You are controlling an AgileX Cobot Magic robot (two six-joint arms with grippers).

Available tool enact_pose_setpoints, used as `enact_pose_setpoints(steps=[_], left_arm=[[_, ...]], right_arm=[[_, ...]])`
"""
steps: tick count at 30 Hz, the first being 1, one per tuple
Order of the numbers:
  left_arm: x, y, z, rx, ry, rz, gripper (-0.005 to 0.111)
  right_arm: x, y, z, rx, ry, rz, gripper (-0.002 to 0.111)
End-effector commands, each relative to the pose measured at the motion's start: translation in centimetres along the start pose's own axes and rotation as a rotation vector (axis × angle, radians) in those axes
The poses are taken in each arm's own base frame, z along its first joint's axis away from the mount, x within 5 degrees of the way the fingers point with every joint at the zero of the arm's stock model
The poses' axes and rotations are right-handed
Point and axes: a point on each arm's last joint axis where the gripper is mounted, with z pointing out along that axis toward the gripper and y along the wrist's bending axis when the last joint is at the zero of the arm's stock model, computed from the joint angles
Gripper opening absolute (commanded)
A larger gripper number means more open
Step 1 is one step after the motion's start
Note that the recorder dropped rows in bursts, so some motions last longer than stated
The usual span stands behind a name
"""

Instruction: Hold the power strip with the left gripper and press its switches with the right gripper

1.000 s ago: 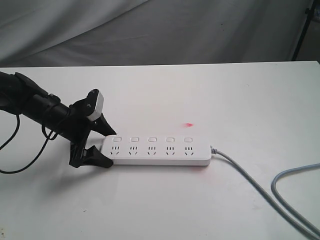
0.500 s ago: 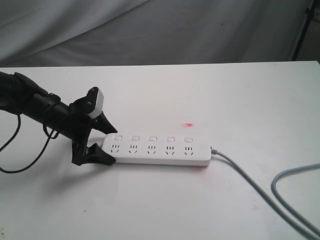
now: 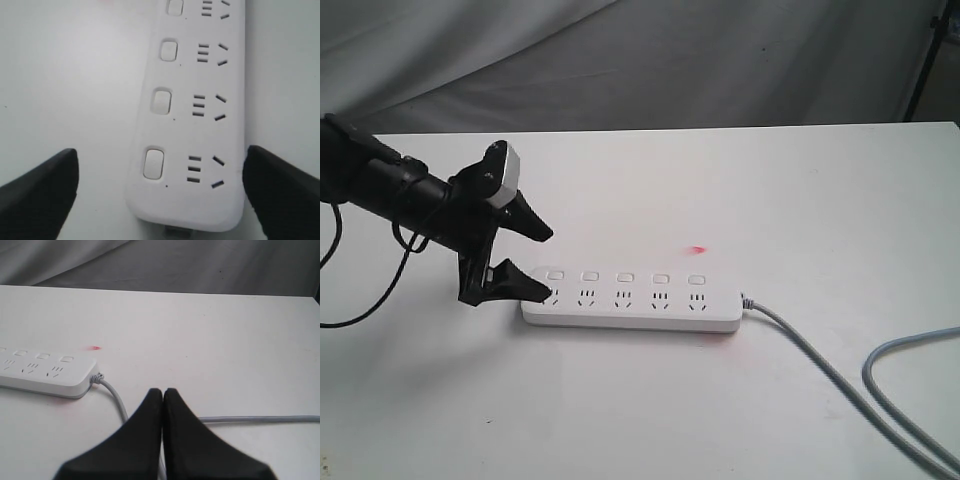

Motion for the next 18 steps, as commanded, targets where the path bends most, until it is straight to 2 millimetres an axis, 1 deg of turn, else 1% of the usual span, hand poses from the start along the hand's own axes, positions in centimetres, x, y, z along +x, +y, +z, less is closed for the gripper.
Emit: enact_pose_setpoints(steps=[1, 2, 4, 5, 6, 7, 8, 9, 10, 11, 12, 13, 18], left_arm=[[-1.7, -0.1, -1.4, -0.033, -0.024, 0.017, 0.083], [-1.8, -0.2, -1.6, -0.037, -0.025, 0.018, 0.083], [-2.5, -0.2, -2.3, -0.052, -0.029, -0.001, 0.075], [-2.9, -0.4, -2.9, -0.062, -0.024, -0.015, 0.064], [-3.1, -0.4, -3.1, -0.064, -0.019, -0.016, 0.057], [-3.5, -0.6, -3.6, -0.072, -0.009, 0.001, 0.044], [-3.6, -0.6, -3.8, -0.074, -0.004, 0.009, 0.039], [-4.0, -0.8, -4.4, -0.084, 0.004, 0.03, 0.026], [-4.1, -0.9, -4.6, -0.087, 0.01, 0.027, 0.022], [-4.6, -1.0, -5.2, -0.1, 0.011, 0.012, 0.011], [-5.0, -1.2, -5.8, -0.11, 0.018, 0.007, 0.003], [-5.4, -1.4, -6.2, -0.121, 0.016, -0.004, 0.0], [-8.1, -2.5, -9.3, -0.197, -0.032, -0.14, 0.0]], right_arm=[[0.0, 0.0, 0.0, 0.006, -0.016, 0.0, 0.0], [0.0, 0.0, 0.0, 0.006, -0.016, 0.0, 0.0], [0.0, 0.0, 0.0, 0.006, -0.016, 0.0, 0.0], [0.0, 0.0, 0.0, 0.006, -0.016, 0.0, 0.0], [0.0, 0.0, 0.0, 0.006, -0.016, 0.0, 0.0], [0.0, 0.0, 0.0, 0.006, -0.016, 0.0, 0.0], [0.0, 0.0, 0.0, 0.006, -0.016, 0.0, 0.0], [0.0, 0.0, 0.0, 0.006, -0.016, 0.0, 0.0], [0.0, 0.0, 0.0, 0.006, -0.016, 0.0, 0.0], [0.0, 0.0, 0.0, 0.006, -0.016, 0.0, 0.0], [0.0, 0.0, 0.0, 0.006, -0.016, 0.0, 0.0], [0.0, 0.0, 0.0, 0.006, -0.016, 0.0, 0.0], [0.0, 0.0, 0.0, 0.006, -0.016, 0.0, 0.0]])
